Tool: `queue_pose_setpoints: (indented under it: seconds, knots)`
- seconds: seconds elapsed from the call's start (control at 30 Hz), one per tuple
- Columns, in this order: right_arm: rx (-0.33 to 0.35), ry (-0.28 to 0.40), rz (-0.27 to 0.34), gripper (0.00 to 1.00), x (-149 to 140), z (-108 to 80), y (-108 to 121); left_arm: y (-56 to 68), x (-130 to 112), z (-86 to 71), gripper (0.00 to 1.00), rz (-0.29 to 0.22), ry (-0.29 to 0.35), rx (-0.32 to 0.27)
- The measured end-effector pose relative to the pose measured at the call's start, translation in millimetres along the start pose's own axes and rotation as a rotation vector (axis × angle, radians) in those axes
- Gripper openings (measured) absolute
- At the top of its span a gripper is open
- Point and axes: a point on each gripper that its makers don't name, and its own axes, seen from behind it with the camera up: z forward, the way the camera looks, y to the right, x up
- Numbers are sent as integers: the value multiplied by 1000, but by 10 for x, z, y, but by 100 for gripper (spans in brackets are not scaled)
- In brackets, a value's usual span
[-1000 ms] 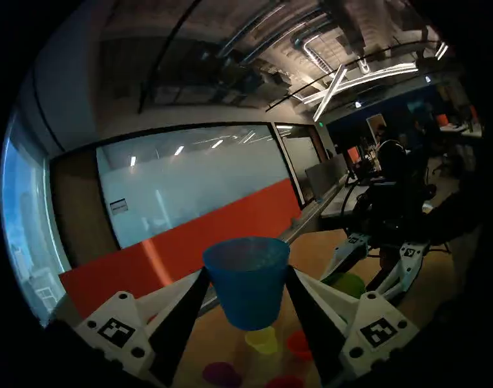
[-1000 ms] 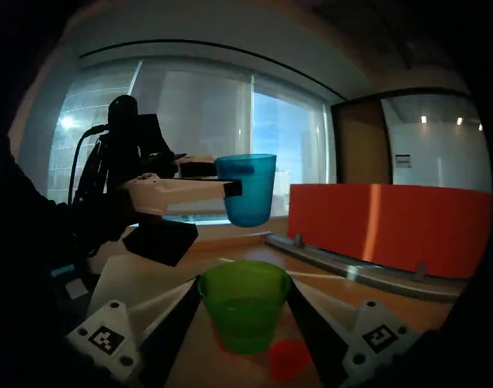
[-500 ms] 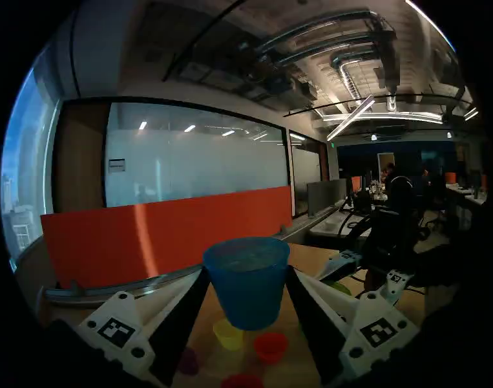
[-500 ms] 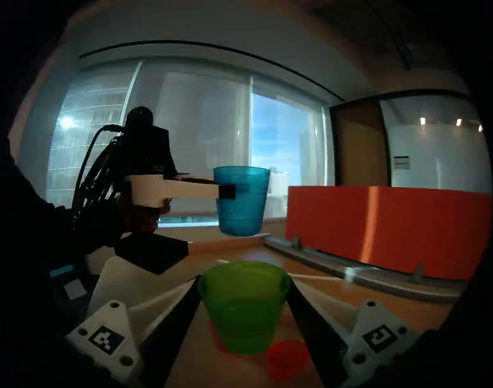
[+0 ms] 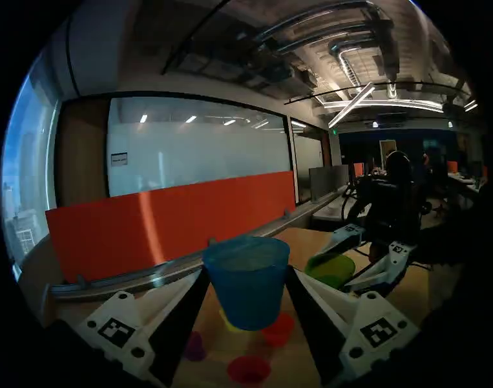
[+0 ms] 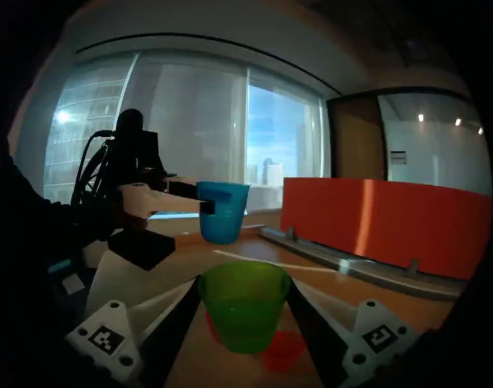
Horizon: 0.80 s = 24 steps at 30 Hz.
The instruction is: Pour water
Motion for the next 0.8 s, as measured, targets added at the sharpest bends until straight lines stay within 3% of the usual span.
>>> queue_pose_setpoints:
  seconds: [0.4,0.8]
  knots:
    - [-40,-67,6,92,-203,-195,98,-89,-442,-298,85,-4,-63,31]
    - [-55,-103,12,92,-320,-274,119,-248,-691,-509,84,-21,-101,78]
